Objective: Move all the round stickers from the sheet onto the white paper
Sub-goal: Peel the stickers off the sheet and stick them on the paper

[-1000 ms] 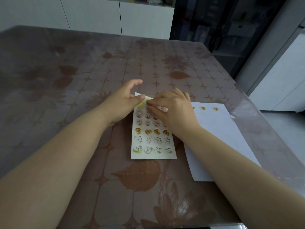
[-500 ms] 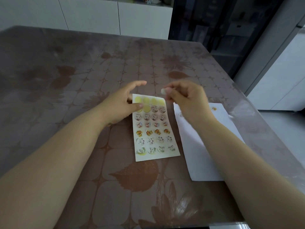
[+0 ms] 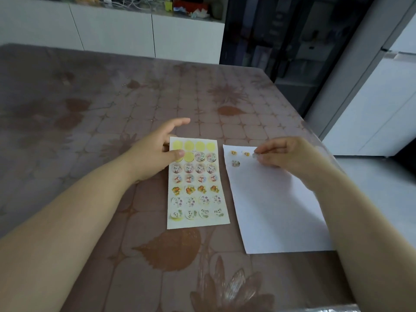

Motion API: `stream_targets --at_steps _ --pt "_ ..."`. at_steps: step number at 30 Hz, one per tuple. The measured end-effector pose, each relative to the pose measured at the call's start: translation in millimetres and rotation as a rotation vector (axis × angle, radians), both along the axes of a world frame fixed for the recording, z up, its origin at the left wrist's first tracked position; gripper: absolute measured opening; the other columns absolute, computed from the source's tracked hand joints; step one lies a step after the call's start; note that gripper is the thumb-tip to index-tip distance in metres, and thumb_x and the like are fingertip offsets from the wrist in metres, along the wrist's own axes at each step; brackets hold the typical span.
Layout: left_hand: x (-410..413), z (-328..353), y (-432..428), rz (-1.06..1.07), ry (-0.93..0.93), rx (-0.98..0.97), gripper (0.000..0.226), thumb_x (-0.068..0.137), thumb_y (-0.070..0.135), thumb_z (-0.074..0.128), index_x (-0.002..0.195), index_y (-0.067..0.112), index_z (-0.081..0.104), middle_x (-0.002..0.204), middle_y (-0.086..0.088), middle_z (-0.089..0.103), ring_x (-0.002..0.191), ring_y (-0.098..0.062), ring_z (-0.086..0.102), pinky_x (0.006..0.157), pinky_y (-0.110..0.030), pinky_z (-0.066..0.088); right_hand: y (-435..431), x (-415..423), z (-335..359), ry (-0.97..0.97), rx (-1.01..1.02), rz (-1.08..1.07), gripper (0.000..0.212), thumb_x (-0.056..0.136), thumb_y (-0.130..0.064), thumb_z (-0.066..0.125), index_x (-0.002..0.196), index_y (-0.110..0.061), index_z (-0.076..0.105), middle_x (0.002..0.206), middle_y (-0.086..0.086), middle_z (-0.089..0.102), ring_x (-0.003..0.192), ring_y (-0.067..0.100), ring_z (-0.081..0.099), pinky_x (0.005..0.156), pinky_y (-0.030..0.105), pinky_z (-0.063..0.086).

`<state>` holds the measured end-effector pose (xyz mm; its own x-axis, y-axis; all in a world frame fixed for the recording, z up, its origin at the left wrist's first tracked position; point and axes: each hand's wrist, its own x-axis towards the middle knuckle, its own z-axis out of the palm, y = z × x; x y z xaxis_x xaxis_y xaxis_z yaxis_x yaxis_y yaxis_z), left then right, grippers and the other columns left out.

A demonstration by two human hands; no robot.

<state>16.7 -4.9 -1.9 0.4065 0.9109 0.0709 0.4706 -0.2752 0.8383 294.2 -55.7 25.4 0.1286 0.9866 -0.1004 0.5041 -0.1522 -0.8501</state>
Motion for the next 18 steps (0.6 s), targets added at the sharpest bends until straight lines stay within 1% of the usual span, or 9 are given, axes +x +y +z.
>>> stream_targets --at_steps 2,3,5,7,8,10,13,16,18 --pt "1 0 0 -0.003 -0.004 0.003 0.062 0.09 0.013 0.06 0.126 0.058 0.036 0.11 0.001 0.069 0.107 -0.013 0.063 0.105 -0.043 0.042 1 -1 -6 0.056 0.023 -0.03 0.004 0.076 -0.015 0.074 0.08 -0.017 0.072 0.073 -0.004 0.073 0.07 0.007 0.066 0.074 0.019 0.049" --pt "1 -1 0 -0.003 -0.011 0.0 0.062 0.09 0.012 0.06 0.128 0.055 0.036 0.11 0.001 0.069 0.106 -0.013 0.064 0.104 -0.043 0.043 1 -2 -7 0.068 0.04 -0.038 0.002 0.078 -0.016 0.072 0.079 -0.016 0.071 0.071 -0.005 0.072 0.069 0.007 0.065 0.071 0.019 0.049" --pt "2 0 -1 0.005 -0.028 -0.004 0.062 0.09 0.012 0.059 0.131 0.052 0.036 0.11 0.002 0.069 0.103 -0.014 0.065 0.103 -0.043 0.044 2 -7 -9 0.048 0.05 -0.06 0.004 0.079 -0.021 0.071 0.077 -0.018 0.069 0.07 -0.007 0.067 0.065 0.008 0.061 0.062 0.018 0.044" --pt "2 2 -2 0.015 -0.041 0.005 0.062 0.09 0.012 0.059 0.131 0.051 0.036 0.109 0.002 0.069 0.102 -0.013 0.065 0.103 -0.042 0.044 1 -10 -11 -0.003 0.023 -0.079 0.01 0.077 -0.03 0.072 0.077 -0.02 0.071 0.07 -0.011 0.061 0.06 0.005 0.052 0.058 0.018 0.035" --pt "3 3 -3 0.018 -0.05 0.01 0.061 0.09 0.011 0.059 0.13 0.051 0.036 0.109 0.002 0.069 0.102 -0.012 0.065 0.103 -0.041 0.044 1 -11 -12 -0.015 0.01 -0.089 0.01 0.078 -0.031 0.072 0.077 -0.021 0.071 0.071 -0.013 0.059 0.058 0.003 0.048 0.057 0.017 0.033" --pt "4 4 -5 0.021 -0.059 0.017 0.061 0.09 0.01 0.059 0.129 0.051 0.036 0.107 0.002 0.07 0.101 -0.01 0.065 0.104 -0.04 0.043 1 -12 -13 -0.026 -0.007 -0.104 0.008 0.08 -0.029 0.07 0.078 -0.021 0.072 0.074 -0.011 0.061 0.06 0.003 0.048 0.055 0.016 0.035" --pt "4 3 -5 0.028 -0.065 0.018 0.062 0.09 0.01 0.059 0.124 0.057 0.037 0.107 0.002 0.07 0.102 -0.011 0.065 0.104 -0.042 0.043 2 -16 -11 -0.05 -0.036 -0.09 0.01 0.082 -0.022 0.068 0.075 -0.017 0.072 0.073 -0.008 0.063 0.059 0.007 0.052 0.045 0.007 0.038" --pt "5 4 -7 0.018 -0.08 0.014 0.061 0.09 0.009 0.058 0.12 0.057 0.037 0.106 -0.001 0.07 0.102 -0.01 0.065 0.105 -0.042 0.043 3 -19 -11 -0.081 -0.062 -0.103 0.009 0.082 -0.019 0.068 0.076 -0.013 0.072 0.071 -0.007 0.061 0.059 0.007 0.05 0.045 0.01 0.038" --pt "7 4 -8 0.015 -0.085 0.013 0.061 0.09 0.008 0.058 0.119 0.058 0.037 0.105 0.001 0.07 0.102 -0.009 0.064 0.105 -0.042 0.042 5 -20 -13 -0.099 -0.061 -0.117 0.01 0.081 -0.019 0.068 0.076 -0.013 0.073 0.072 -0.007 0.06 0.061 0.008 0.05 0.048 0.012 0.039"
